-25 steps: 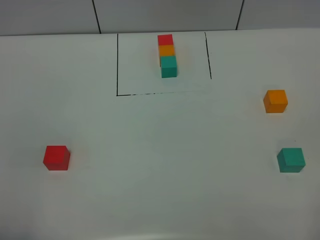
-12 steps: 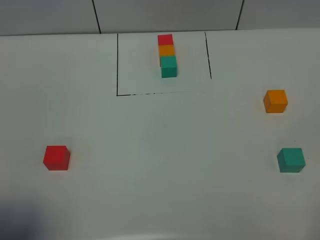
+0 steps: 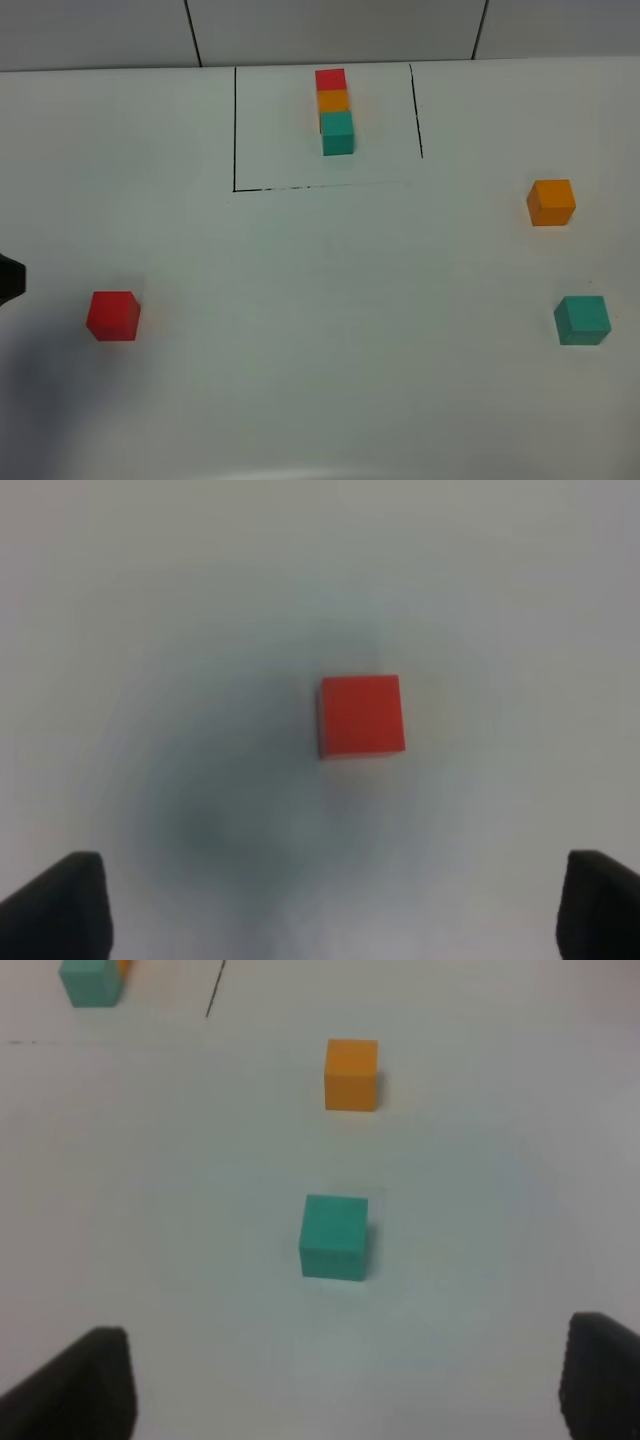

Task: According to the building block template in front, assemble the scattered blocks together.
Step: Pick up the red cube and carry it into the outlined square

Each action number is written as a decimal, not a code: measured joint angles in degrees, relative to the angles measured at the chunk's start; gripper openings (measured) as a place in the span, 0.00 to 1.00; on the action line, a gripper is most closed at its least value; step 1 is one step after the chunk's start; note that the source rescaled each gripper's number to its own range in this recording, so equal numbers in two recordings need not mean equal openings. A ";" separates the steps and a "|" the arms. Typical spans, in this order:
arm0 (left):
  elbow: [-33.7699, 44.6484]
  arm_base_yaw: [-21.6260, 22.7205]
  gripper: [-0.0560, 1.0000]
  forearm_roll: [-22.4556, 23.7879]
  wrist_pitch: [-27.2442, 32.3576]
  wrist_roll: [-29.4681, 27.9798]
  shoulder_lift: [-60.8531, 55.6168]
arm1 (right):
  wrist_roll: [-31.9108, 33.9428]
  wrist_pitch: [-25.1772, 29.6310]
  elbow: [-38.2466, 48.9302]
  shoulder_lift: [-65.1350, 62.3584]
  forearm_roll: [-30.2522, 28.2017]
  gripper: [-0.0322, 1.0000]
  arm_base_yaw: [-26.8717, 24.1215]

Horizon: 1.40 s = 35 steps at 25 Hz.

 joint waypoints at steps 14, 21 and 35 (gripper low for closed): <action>-0.48 -0.93 0.87 -1.05 -5.61 -1.42 21.06 | 0.00 0.00 0.00 0.00 0.00 0.73 0.00; -0.48 -4.81 0.87 -1.12 -10.67 -3.87 22.79 | 0.00 0.00 0.00 0.00 0.00 0.73 0.00; -6.51 -6.74 0.85 -1.22 -12.07 -8.65 41.03 | 0.05 0.00 0.00 0.00 0.04 0.73 0.00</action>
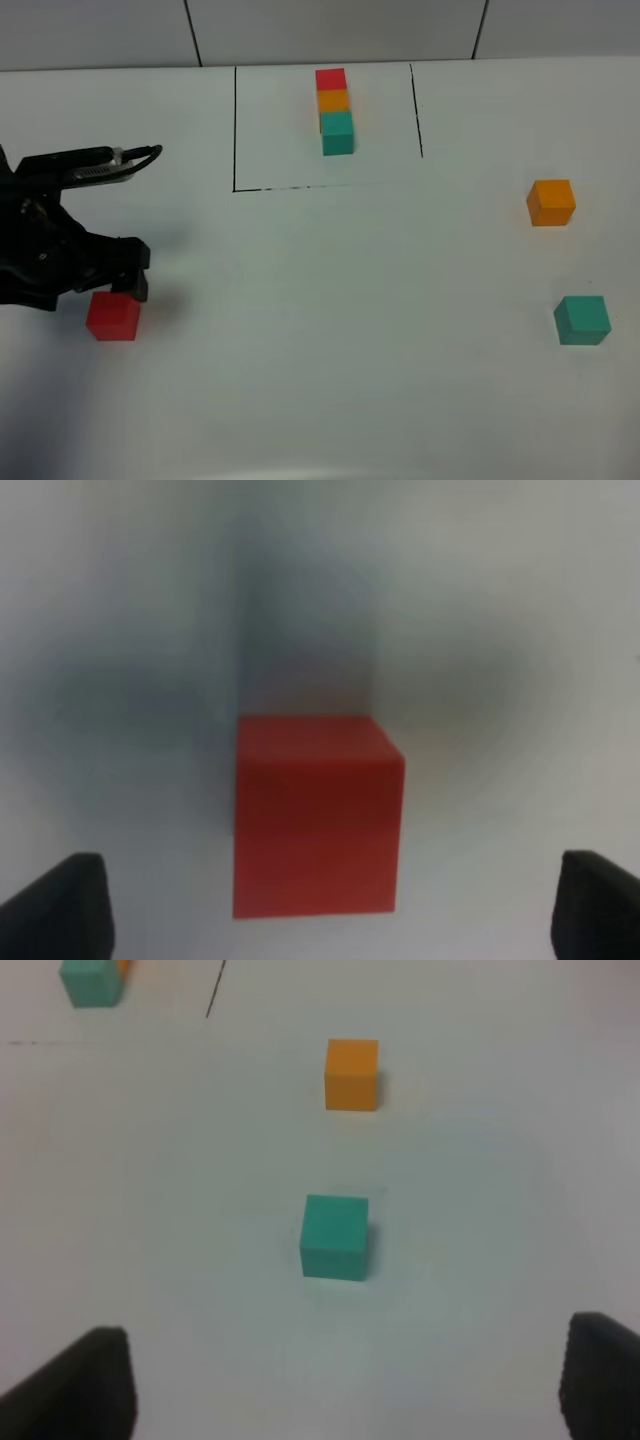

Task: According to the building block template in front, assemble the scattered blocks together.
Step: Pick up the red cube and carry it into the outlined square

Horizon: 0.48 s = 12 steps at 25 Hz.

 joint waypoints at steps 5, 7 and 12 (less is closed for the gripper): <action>-0.87 -0.76 0.84 0.02 0.01 -0.44 4.04 | 0.04 0.00 0.00 0.00 0.00 0.73 0.00; -0.87 -0.91 0.83 0.15 0.01 -0.62 5.34 | 0.04 0.00 0.00 0.00 0.00 0.73 0.00; -0.87 -0.91 0.79 0.53 -0.28 -0.63 6.25 | 0.11 0.00 0.00 0.00 0.00 0.73 0.00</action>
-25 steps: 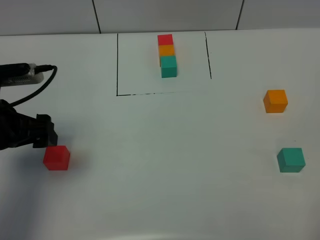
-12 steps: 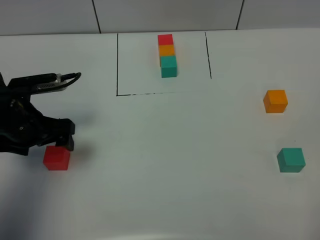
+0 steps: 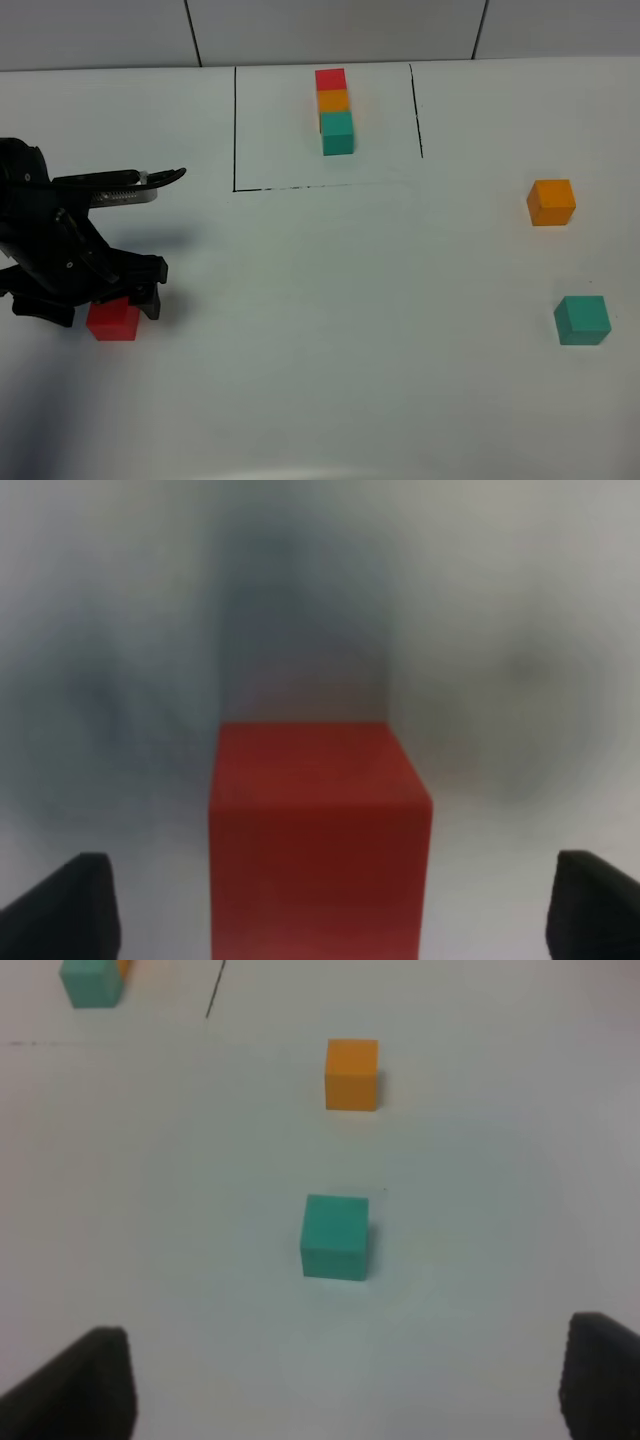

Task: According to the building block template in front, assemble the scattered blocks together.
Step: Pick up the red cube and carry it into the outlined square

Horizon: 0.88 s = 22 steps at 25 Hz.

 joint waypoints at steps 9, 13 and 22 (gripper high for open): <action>0.00 0.00 0.33 0.37 -0.06 -0.05 0.00 | 0.07 0.00 0.00 0.00 0.00 0.73 0.00; 0.00 0.00 0.06 0.60 -0.38 -0.05 0.00 | 0.07 0.00 0.00 0.00 0.00 0.73 0.00; 0.00 0.00 0.05 0.65 -0.38 0.28 0.00 | 0.23 0.00 0.00 0.00 0.00 0.73 0.00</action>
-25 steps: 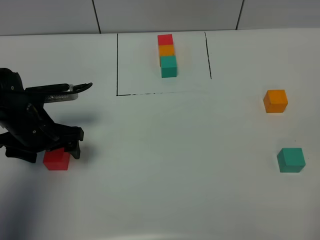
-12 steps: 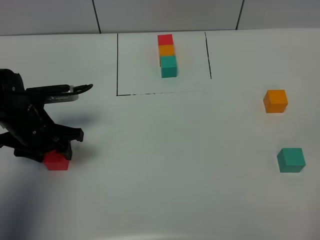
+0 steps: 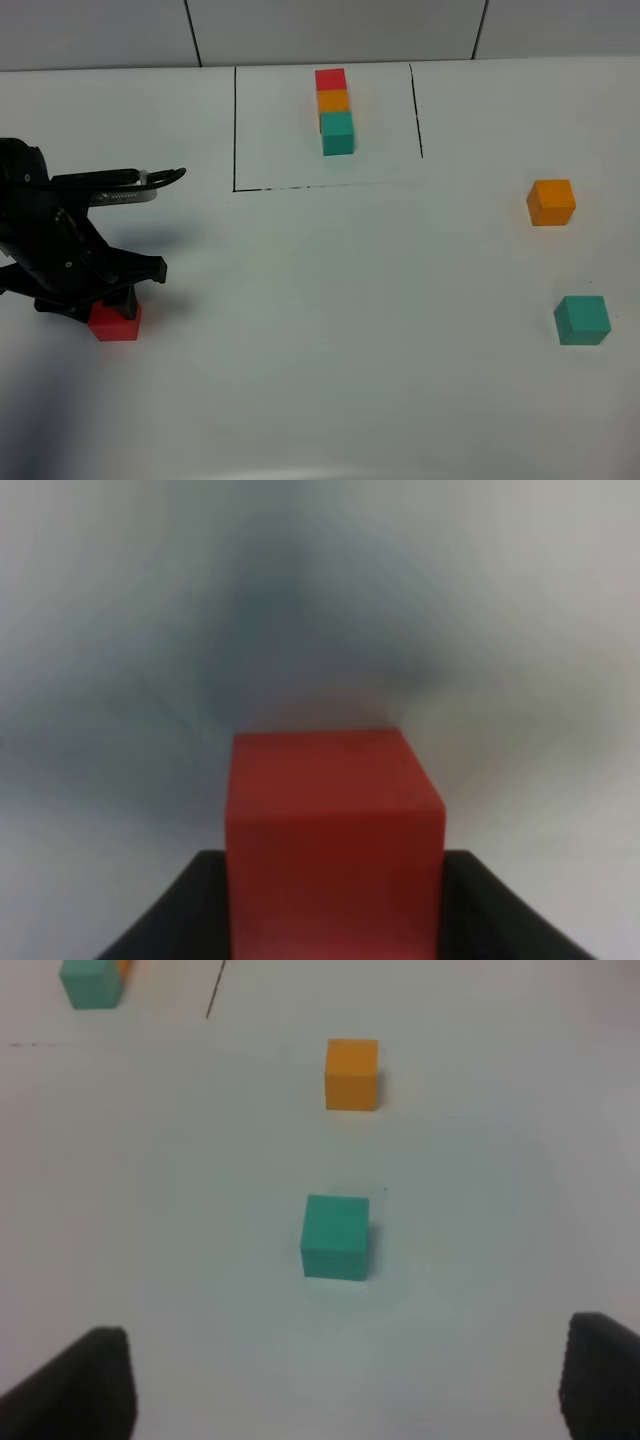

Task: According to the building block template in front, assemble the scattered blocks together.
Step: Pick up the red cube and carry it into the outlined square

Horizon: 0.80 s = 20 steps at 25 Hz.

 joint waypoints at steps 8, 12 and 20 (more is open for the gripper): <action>-3.28 0.00 0.05 -0.29 3.26 3.55 0.02 | 0.18 0.00 0.00 0.00 0.00 0.73 0.00; -7.24 -0.77 0.05 0.06 8.28 7.72 0.02 | 0.24 0.00 0.00 0.00 0.00 0.73 0.00; -20.67 -7.88 0.05 0.77 17.00 22.33 1.82 | 0.40 0.00 0.00 0.00 0.00 0.73 0.00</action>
